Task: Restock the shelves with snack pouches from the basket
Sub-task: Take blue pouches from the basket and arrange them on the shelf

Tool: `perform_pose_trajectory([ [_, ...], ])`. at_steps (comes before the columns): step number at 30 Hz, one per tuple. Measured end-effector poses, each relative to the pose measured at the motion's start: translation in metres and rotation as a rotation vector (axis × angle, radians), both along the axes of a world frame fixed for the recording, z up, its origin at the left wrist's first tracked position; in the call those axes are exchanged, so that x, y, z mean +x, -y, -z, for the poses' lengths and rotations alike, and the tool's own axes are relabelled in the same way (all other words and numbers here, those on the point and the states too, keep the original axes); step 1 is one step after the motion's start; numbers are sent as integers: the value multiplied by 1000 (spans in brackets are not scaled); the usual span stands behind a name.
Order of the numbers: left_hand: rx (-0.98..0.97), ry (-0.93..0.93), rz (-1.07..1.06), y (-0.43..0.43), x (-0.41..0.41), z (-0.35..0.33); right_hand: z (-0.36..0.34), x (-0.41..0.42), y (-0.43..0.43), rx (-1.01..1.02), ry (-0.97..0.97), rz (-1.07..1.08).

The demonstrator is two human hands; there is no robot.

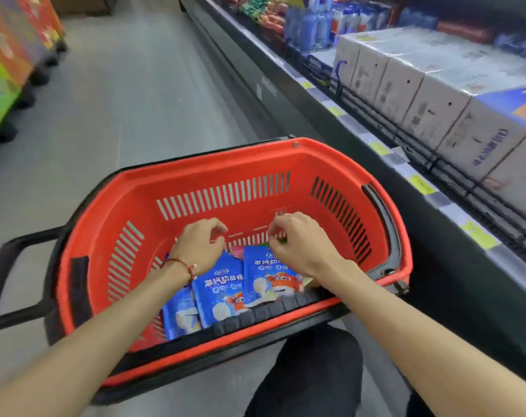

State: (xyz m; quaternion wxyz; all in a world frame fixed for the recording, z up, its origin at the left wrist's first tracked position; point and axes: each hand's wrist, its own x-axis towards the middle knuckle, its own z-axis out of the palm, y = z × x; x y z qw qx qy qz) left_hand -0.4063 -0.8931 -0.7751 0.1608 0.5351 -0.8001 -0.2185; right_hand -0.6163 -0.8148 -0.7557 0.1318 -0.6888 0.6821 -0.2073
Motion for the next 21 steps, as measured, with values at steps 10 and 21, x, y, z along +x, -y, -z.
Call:
perform_pose_trajectory([
  [10,539,290,-81,32,29,70,50,0,60,428,-110,-24],
  [21,830,387,-294,42,34,114,124,-22,98,927,-313,18],
])
